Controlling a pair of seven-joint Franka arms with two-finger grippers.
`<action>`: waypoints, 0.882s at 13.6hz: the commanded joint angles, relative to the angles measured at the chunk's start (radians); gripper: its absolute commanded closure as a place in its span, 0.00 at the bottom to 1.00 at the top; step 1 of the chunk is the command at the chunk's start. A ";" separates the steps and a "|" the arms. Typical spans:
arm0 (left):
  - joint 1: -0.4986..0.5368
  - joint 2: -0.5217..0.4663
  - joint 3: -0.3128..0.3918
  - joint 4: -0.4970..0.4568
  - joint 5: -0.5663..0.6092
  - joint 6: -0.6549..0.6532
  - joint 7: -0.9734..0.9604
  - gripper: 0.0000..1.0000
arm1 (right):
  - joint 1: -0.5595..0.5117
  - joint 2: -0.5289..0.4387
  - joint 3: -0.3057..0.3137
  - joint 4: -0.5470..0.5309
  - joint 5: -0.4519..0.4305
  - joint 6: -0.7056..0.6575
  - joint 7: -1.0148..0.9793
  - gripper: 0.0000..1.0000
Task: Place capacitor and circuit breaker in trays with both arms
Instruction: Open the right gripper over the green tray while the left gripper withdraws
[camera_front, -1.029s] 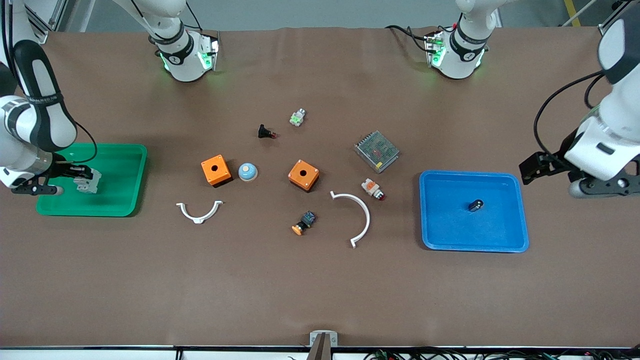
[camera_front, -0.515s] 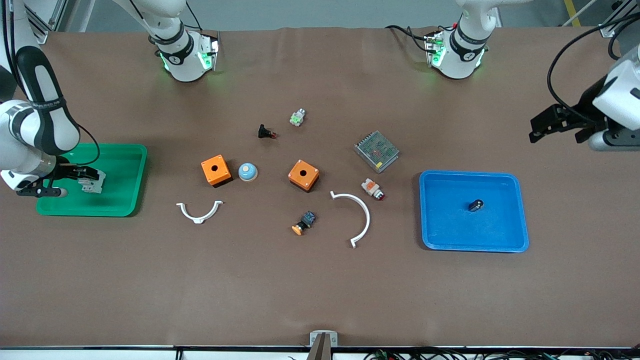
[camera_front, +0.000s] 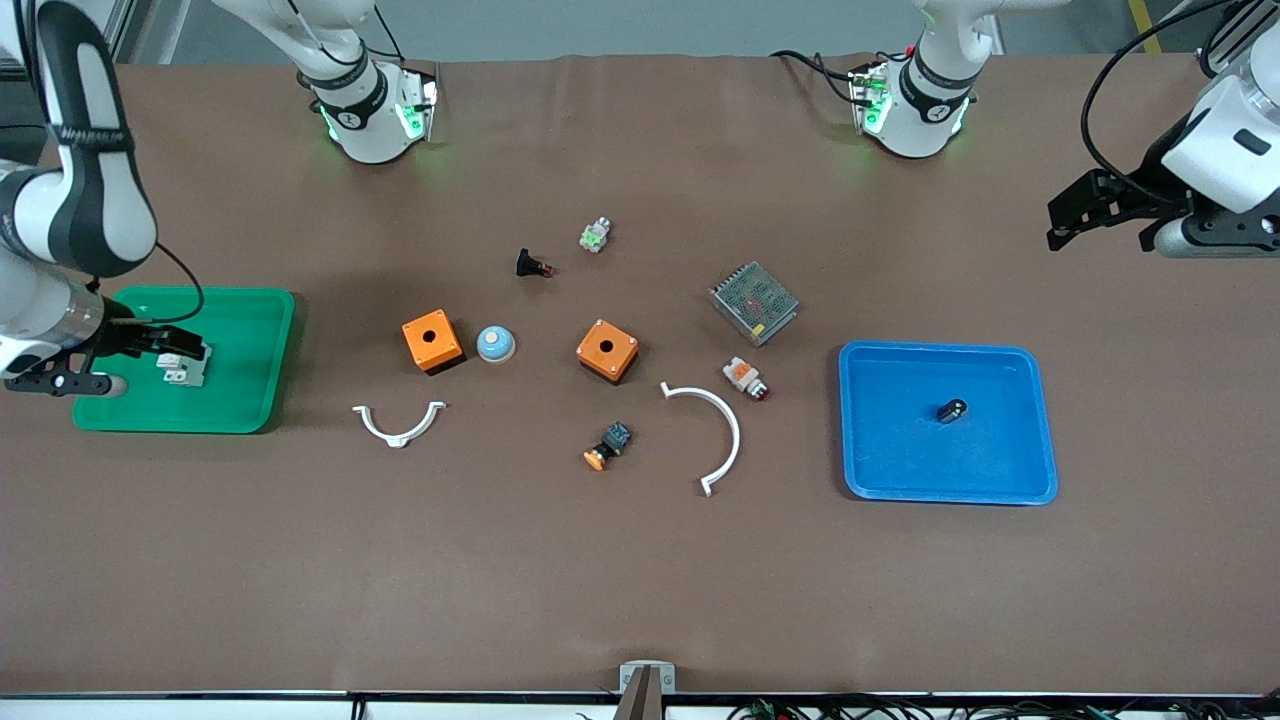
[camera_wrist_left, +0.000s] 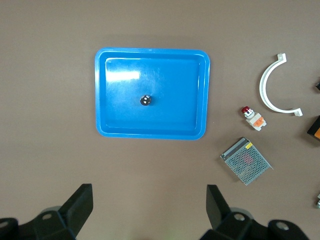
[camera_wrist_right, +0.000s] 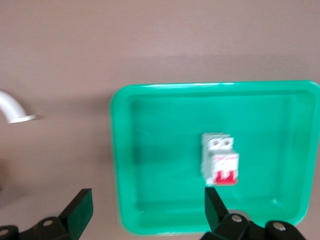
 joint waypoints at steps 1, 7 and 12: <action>-0.001 -0.026 -0.021 -0.019 -0.003 0.000 0.005 0.00 | 0.075 -0.071 -0.007 0.037 -0.001 -0.127 0.089 0.01; 0.005 -0.026 -0.018 -0.016 0.001 -0.002 0.012 0.00 | 0.158 -0.132 -0.006 0.301 0.001 -0.449 0.146 0.01; 0.007 -0.026 -0.006 -0.004 0.002 -0.022 0.014 0.00 | 0.145 -0.129 -0.017 0.450 0.032 -0.526 0.131 0.00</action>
